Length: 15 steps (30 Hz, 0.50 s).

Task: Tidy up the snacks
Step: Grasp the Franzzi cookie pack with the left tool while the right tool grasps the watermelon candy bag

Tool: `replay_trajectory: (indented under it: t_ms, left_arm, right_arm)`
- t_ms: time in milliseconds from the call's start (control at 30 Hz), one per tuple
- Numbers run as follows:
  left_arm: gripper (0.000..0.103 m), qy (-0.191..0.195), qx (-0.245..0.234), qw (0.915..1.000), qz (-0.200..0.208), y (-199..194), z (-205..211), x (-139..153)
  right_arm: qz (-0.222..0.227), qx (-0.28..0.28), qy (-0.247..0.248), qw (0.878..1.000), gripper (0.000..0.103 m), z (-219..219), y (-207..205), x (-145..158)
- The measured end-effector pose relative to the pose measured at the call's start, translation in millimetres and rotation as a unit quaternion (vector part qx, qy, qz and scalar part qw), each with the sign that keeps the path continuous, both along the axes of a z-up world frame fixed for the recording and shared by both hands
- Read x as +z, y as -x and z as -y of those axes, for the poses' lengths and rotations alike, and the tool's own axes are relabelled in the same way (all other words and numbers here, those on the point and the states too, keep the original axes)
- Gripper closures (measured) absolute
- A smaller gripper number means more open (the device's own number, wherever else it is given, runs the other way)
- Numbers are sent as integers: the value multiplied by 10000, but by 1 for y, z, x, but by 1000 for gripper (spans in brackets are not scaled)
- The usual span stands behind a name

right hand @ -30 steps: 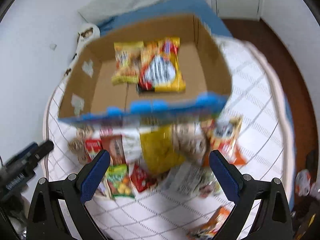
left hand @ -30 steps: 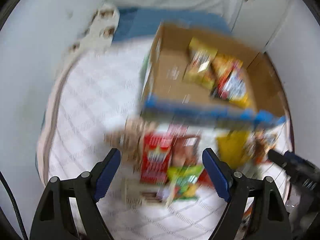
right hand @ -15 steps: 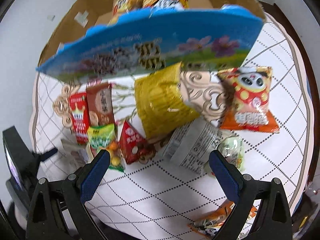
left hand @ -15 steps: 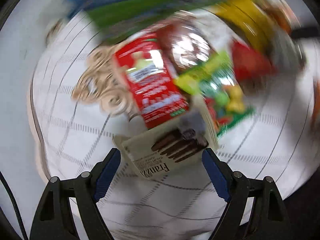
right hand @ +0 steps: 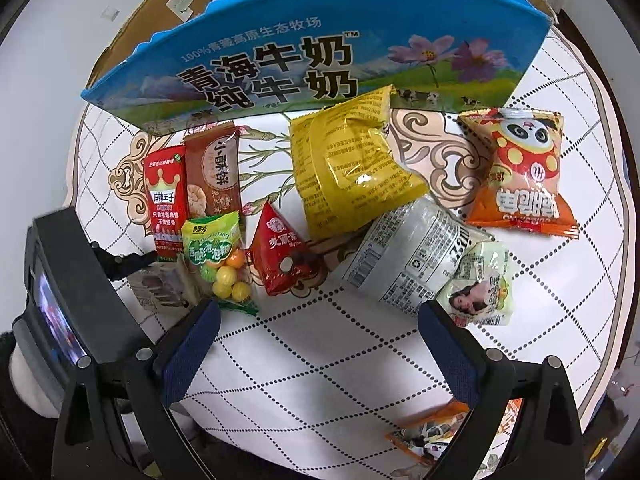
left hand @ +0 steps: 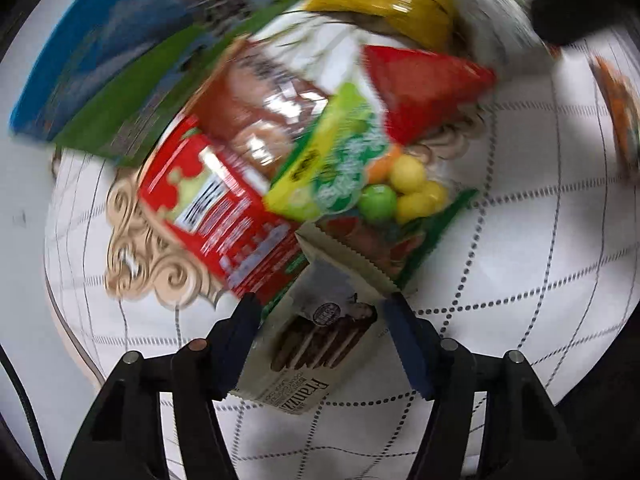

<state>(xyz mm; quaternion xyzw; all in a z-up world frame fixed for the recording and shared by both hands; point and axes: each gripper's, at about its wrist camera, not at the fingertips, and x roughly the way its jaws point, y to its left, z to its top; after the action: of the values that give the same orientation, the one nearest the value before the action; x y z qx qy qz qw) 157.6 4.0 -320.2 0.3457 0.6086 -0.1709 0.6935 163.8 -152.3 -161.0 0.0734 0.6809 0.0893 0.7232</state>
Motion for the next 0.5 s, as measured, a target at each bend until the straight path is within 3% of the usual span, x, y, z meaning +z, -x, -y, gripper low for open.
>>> replay_trajectory:
  t_ms: [67, 167, 200, 233, 267, 300, 333, 400, 467, 500]
  left_arm:
    - [48, 262, 554, 9981, -41, -6, -18, 9]
    - [50, 768, 2012, 9763, -214, -20, -59, 16]
    - [50, 1018, 2724, 9563, -320, -24, -82, 16]
    - [50, 1164, 3125, 9420, -380, -25, -96, 16]
    - [50, 1338, 3636, 9209, -436, -25, -115, 14]
    - [50, 1591, 4190, 8926, -487, -24, -137, 12]
    - [50, 1793, 4529, 8718, -520, -22, -151, 10]
    - [48, 2096, 4946, 8411, -633, -17, -170, 6]
    - [48, 2270, 5075, 8279, -736, -14, -178, 4]
    - [48, 2295, 5026, 8303, -734, -12, -180, 3]
  right_arm:
    - [-2, 41, -54, 10000, 2, -5, 3, 0]
    - [-33, 131, -171, 9998, 2, -17, 6, -3]
    - [-61, 180, -233, 9995, 2, -25, 6, -5]
    - [-78, 202, -281, 9994, 2, -30, 5, -8]
    - [-95, 224, -336, 9991, 2, -36, 5, -10]
    - [-102, 254, -395, 9988, 2, -44, 3, -14]
    - [-117, 267, -423, 9987, 2, -51, 0, -17]
    - [-189, 304, -499, 9981, 3, -67, -6, -26]
    - [-256, 358, -467, 9979, 5, -81, -11, -35]
    - [-289, 371, -435, 9979, 5, -85, -13, -39]
